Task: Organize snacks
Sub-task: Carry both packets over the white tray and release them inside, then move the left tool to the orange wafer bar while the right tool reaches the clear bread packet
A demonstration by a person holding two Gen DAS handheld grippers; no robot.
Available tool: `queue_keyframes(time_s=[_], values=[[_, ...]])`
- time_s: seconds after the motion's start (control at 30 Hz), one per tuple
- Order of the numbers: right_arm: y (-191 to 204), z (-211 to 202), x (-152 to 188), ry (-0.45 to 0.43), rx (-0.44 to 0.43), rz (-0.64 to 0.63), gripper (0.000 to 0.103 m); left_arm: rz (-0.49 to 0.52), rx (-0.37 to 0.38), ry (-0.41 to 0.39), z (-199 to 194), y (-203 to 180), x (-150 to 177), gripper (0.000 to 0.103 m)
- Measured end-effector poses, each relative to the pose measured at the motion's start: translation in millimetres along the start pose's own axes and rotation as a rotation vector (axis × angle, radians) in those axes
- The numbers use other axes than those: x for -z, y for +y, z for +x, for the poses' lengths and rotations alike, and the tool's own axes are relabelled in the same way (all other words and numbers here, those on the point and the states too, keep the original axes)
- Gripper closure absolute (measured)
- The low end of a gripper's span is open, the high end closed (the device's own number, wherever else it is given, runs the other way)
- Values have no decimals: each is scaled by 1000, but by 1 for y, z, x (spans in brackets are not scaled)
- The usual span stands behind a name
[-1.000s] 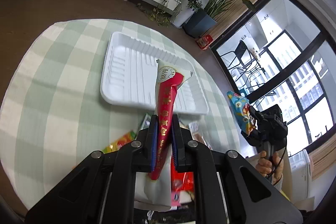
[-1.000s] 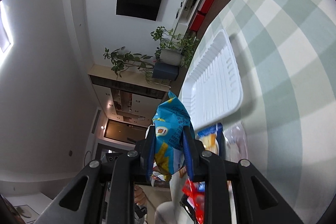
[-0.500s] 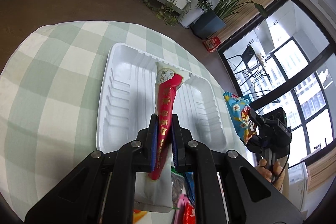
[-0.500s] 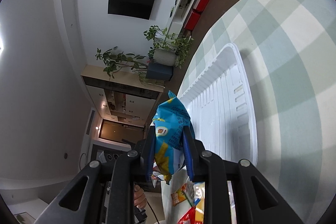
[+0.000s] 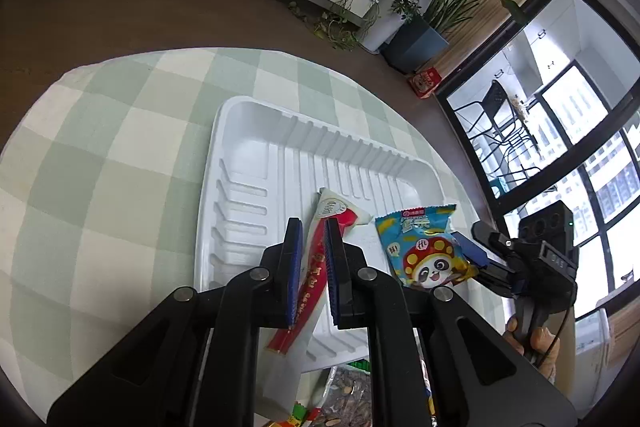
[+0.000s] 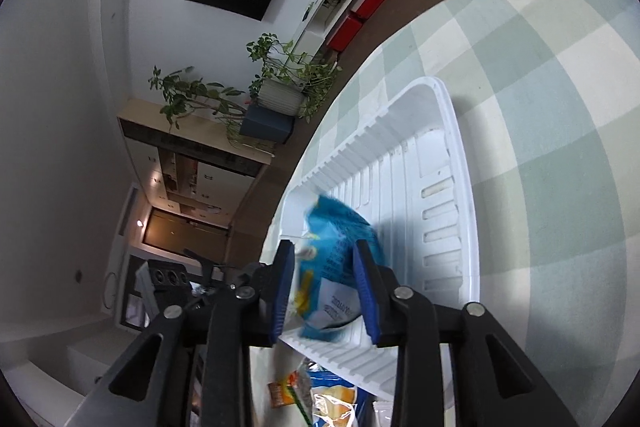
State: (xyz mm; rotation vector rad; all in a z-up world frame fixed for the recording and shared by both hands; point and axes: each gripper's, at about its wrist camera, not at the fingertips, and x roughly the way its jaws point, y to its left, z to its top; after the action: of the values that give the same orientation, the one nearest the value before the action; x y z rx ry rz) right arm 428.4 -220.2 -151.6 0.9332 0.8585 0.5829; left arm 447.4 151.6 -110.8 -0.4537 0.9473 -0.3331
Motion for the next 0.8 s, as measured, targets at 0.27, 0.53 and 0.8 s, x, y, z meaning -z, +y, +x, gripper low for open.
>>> queue_keyframes(time_s=[0.27, 0.53, 0.8], values=[[32, -17, 9, -36, 84, -154, 46, 65, 2, -5, -21, -7, 17, 93], [52, -27, 33, -35, 83, -223, 33, 227, -145, 49, -15, -26, 45, 93], [49, -30, 42, -26, 83, -209, 30, 292, -236, 30, 19, -32, 34, 93]])
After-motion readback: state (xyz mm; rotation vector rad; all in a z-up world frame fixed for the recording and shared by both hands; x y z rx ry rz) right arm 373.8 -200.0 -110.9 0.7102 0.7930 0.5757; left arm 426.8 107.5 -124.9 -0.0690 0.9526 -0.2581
